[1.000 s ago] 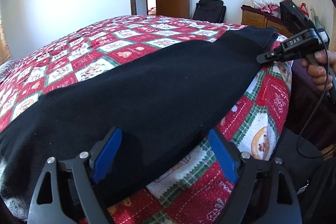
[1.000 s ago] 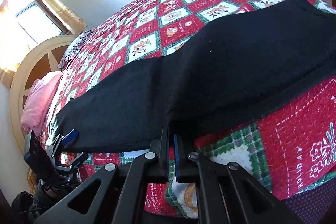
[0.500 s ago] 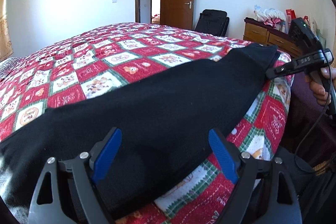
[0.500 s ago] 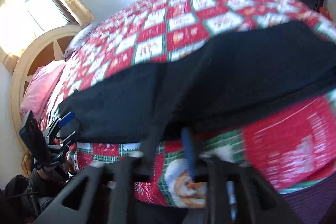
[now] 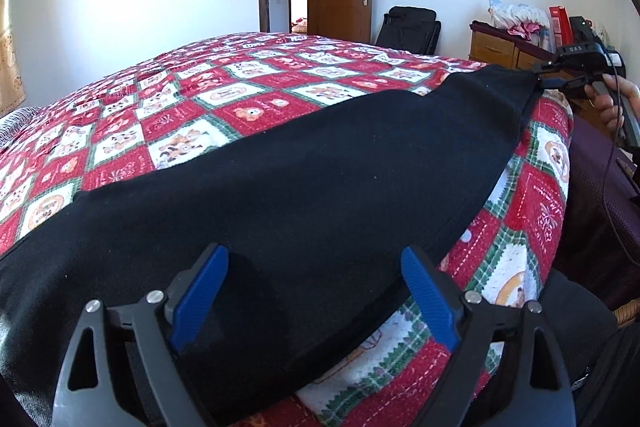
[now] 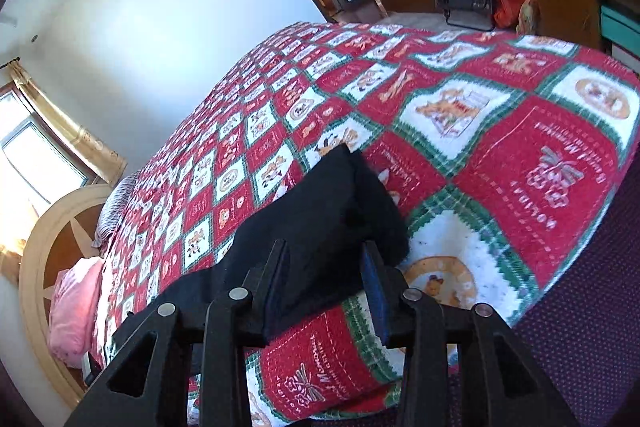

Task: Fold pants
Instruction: 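Fold the pants over with the right tool toward the left tool and smooth flat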

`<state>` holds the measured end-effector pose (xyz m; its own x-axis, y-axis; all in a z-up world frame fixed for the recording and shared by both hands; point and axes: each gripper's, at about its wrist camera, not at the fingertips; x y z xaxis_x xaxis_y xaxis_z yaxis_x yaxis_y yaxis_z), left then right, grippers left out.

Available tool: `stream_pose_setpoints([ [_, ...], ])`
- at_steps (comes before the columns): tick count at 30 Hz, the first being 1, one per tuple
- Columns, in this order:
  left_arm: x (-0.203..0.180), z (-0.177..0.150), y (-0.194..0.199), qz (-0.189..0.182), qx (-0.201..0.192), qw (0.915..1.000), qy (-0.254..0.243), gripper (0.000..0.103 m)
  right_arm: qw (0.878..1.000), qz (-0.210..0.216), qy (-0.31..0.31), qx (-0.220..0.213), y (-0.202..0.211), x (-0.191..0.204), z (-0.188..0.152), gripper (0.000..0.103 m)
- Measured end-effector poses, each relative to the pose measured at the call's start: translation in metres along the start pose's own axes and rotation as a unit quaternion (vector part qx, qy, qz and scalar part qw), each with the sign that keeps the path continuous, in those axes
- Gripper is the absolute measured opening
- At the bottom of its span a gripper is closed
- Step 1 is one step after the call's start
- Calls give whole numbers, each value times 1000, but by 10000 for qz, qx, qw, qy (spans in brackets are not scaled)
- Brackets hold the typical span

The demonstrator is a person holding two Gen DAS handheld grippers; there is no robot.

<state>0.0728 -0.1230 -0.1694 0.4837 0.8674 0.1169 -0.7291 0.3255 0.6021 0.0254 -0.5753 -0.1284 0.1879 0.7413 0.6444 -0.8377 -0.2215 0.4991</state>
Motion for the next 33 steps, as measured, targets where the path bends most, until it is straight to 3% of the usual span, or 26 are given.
stream_pose_setpoints([
  [1, 0, 0, 0, 8, -8, 10000, -17, 91, 10000, 1, 16, -58, -3, -1, 1, 37],
  [3, -1, -1, 0, 18, -18, 10000, -45, 91, 9998, -20, 52, -190, -7, -1, 4, 12],
  [4, -1, -1, 0, 17, -21, 10000, -49, 91, 9996, -77, 65, -257, -6, -1, 6, 6],
  [9, -1, -3, -1, -1, -39, 9999, -98, 92, 9977, -195, 387, -524, 19, 17, 10, 6],
  [13, -2, -5, 0, 24, -55, 9999, -150, 92, 9961, -682, 544, -126, 4, 7, 8, 6],
  [15, 1, -5, 2, -16, -41, 9999, -94, 92, 9969, -708, 336, -113, 1, -3, 7, 6],
  [16, 3, -4, 5, -39, -42, 10000, -38, 92, 9974, -654, 252, -145, 4, -5, 8, 9],
  [17, 5, -4, 7, -37, -49, 10000, 26, 92, 9972, -677, 241, -184, 7, -5, 8, 17],
  [19, 12, -3, 13, 24, -102, 9998, 187, 92, 9921, -1056, 490, -477, 21, 6, 9, 34],
  [21, 23, -2, 19, 119, -189, 9990, 384, 92, 9836, -1366, 801, -864, 33, 25, 8, 38],
  [23, 33, -1, 22, 239, -258, 9980, 517, 92, 9849, -1083, 1006, -905, 32, 43, 0, 38],
  [25, 42, -2, 21, 464, -202, 9970, 580, 92, 9880, -506, 1318, -620, 15, 68, -14, 38],
  [29, 58, -11, 11, 762, 121, 9937, 810, 92, 9835, 419, 1698, 471, -42, 101, -51, 38],
  [33, 63, -17, 8, 931, 223, 9926, 748, 92, 9721, 1, 1835, 1461, -93, 106, -85, 39],
])
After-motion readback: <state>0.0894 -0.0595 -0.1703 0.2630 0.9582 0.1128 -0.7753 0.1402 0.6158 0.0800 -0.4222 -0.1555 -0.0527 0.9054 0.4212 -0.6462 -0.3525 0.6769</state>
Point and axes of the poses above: each gripper's, at about its wrist camera, not at the fingertips, and y roughly against the way its jaws point, x to its left, z to its top, and after that the axes turned 13 degrees about z, right-handed
